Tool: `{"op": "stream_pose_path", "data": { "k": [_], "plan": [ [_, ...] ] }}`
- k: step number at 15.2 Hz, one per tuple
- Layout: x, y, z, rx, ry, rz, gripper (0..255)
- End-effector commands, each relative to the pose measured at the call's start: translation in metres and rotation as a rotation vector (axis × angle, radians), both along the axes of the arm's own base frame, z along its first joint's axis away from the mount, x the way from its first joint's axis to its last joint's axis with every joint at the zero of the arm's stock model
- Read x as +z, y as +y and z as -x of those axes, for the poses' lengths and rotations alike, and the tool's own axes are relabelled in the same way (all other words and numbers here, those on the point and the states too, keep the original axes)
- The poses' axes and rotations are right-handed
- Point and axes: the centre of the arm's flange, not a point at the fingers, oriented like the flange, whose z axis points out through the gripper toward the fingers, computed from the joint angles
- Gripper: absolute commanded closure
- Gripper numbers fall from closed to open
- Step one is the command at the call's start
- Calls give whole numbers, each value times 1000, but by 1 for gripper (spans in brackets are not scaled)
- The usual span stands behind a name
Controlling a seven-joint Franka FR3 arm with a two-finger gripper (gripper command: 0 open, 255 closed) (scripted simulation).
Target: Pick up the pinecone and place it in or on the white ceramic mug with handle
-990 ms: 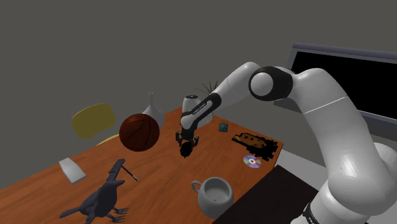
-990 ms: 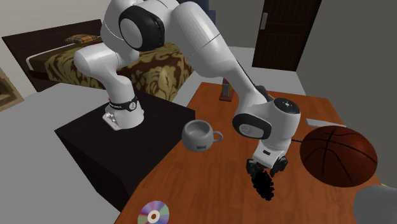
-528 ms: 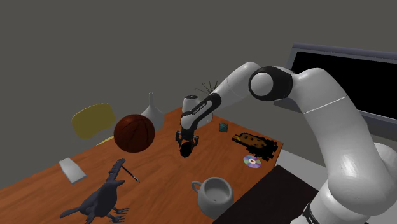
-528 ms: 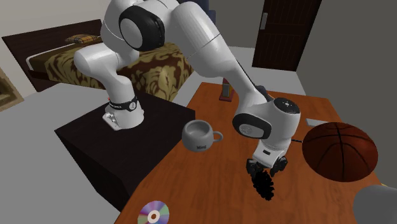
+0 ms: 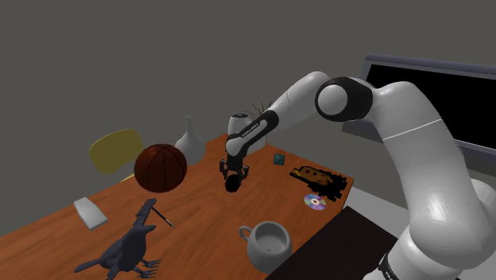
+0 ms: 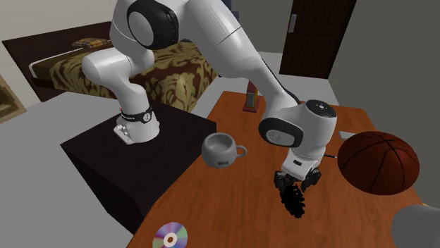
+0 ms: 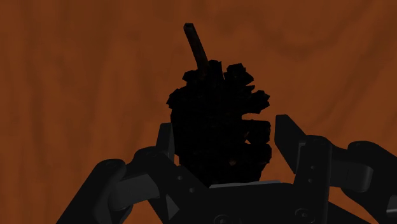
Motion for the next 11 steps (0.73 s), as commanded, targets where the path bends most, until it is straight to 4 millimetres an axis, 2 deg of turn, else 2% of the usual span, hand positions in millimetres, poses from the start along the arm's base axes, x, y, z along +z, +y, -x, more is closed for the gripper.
{"op": "stream_pose_path", "data": {
  "k": [1, 11],
  "plan": [
    [11, 0, 0, 0, -1, 0, 255],
    [64, 0, 0, 0, -1, 0, 255]
  ]
}}
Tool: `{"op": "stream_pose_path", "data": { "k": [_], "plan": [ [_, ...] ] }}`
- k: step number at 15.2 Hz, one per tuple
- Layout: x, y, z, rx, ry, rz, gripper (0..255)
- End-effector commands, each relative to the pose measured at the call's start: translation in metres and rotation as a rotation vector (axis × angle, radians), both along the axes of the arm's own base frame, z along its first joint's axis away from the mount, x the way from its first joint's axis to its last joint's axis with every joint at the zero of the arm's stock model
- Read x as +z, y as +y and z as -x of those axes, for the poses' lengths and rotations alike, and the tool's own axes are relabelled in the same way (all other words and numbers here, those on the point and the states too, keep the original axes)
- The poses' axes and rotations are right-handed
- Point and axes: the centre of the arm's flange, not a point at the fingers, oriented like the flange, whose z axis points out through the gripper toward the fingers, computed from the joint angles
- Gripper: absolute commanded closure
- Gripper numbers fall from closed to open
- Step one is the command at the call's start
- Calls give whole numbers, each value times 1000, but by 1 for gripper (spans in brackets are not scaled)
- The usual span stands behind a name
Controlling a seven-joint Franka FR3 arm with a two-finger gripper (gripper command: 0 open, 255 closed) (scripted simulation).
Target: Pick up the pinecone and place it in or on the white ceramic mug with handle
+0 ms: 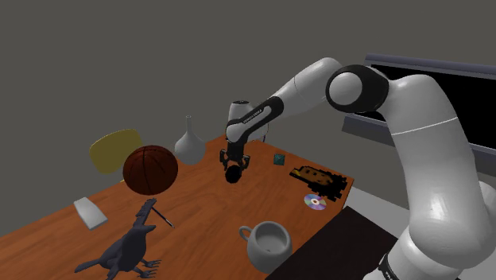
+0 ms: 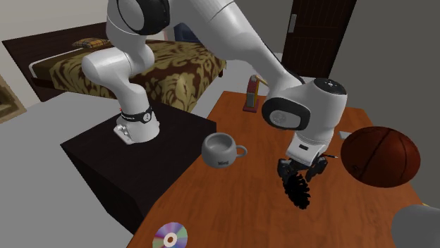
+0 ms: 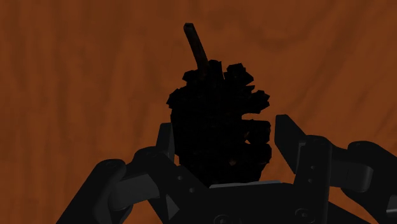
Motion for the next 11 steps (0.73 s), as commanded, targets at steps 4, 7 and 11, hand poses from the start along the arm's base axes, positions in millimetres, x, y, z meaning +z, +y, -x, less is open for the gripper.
{"op": "stream_pose_path", "data": {
  "k": [4, 7, 11],
  "plan": [
    [28, 0, 0, 0, 0, 0, 255],
    [44, 0, 0, 0, 0, 0, 255],
    [65, 0, 0, 0, 0, 0, 255]
  ]
}}
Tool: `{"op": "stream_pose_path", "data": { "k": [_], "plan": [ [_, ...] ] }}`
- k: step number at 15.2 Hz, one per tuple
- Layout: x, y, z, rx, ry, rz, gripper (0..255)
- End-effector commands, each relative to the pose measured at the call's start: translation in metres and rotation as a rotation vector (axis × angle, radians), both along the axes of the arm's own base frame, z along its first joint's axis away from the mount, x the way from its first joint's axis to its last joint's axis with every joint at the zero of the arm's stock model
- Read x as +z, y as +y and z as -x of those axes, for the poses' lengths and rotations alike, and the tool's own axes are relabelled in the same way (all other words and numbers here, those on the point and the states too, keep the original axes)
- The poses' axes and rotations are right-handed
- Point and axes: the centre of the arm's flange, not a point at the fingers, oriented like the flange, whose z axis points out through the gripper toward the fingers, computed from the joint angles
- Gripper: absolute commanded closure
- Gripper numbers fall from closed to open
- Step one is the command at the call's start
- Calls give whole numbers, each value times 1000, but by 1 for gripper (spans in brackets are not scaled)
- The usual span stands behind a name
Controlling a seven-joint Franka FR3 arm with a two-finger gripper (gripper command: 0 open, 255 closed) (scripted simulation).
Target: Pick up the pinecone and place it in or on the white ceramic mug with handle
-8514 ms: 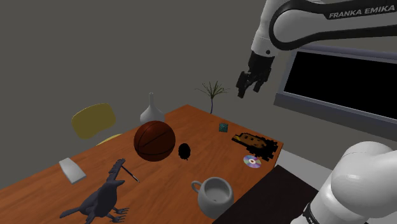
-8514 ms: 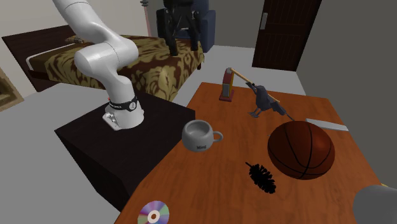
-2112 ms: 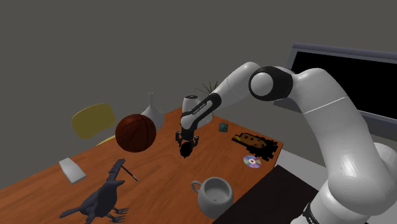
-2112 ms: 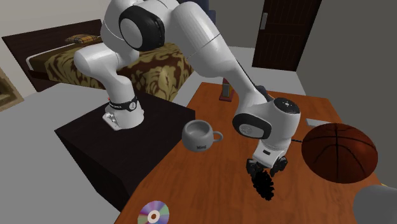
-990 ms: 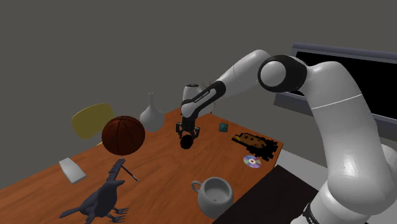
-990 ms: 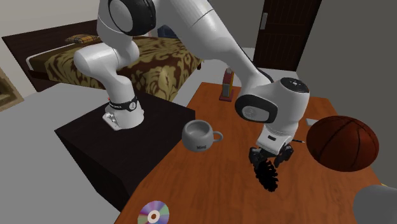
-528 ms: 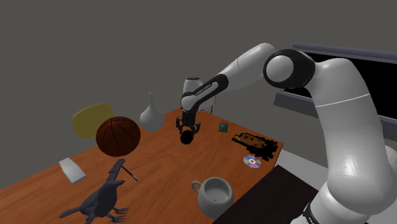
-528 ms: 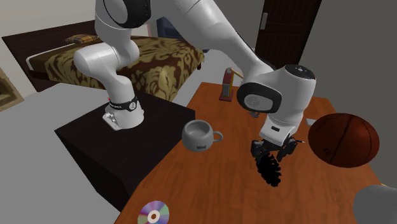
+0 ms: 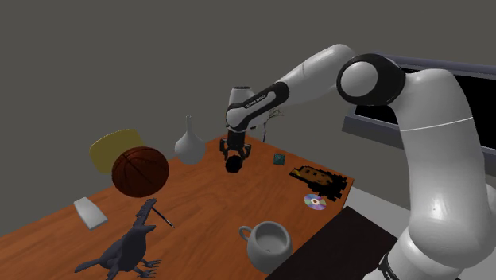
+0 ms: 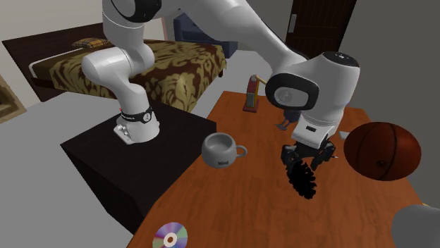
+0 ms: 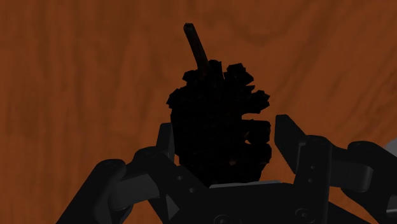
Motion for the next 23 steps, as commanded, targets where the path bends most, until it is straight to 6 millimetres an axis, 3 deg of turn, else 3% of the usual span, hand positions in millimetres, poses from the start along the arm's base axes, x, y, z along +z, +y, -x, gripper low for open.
{"op": "stream_pose_path", "data": {
  "k": [1, 5, 20, 21, 22, 23],
  "plan": [
    [12, 1, 1, 0, 0, 0, 255],
    [31, 1, 1, 0, 0, 0, 255],
    [48, 50, 192, 0, 0, 0, 255],
    [46, 48, 181, 1, 0, 0, 255],
    [46, 48, 181, 1, 0, 0, 0],
    [34, 53, 182, -10, -17, 8, 0]
  ]
}}
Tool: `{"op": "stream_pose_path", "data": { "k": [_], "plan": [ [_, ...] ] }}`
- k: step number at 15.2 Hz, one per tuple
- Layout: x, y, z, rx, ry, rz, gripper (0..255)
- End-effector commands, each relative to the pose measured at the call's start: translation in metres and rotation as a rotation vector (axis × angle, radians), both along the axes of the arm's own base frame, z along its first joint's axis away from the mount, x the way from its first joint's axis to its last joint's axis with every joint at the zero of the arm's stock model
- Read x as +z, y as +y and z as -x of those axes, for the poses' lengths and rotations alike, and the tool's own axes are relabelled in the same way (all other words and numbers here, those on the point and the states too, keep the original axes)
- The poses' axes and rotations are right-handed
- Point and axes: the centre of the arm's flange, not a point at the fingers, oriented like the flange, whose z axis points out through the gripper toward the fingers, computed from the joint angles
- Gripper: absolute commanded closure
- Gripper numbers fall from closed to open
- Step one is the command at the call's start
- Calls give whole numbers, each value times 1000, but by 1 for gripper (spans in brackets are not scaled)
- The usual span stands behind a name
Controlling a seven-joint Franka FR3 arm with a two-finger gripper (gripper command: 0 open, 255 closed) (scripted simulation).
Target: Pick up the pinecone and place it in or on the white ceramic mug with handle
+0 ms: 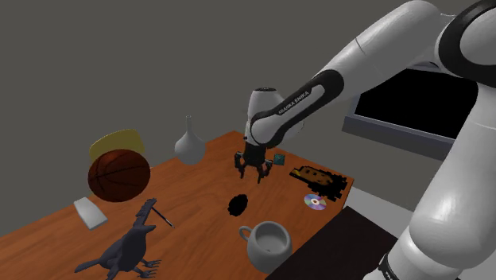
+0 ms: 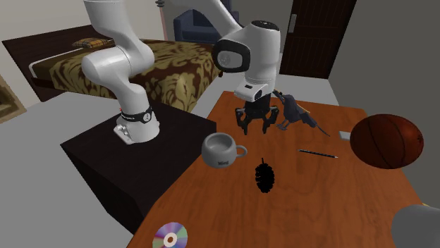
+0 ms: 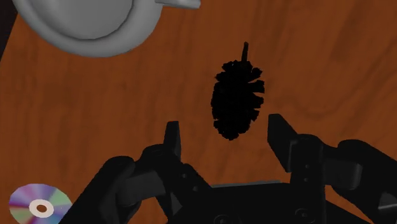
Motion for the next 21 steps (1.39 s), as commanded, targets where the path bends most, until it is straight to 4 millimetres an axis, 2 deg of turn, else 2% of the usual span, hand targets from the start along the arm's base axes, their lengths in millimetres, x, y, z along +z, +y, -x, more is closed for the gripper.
{"op": "stream_pose_path", "data": {
  "k": [1, 12, 21],
  "plan": [
    [-18, 8, 2, -17, -27, 12, 0],
    [-161, 55, -3, -133, -212, 105, 0],
    [-206, 54, -14, -139, -221, 110, 0]
  ]
}}
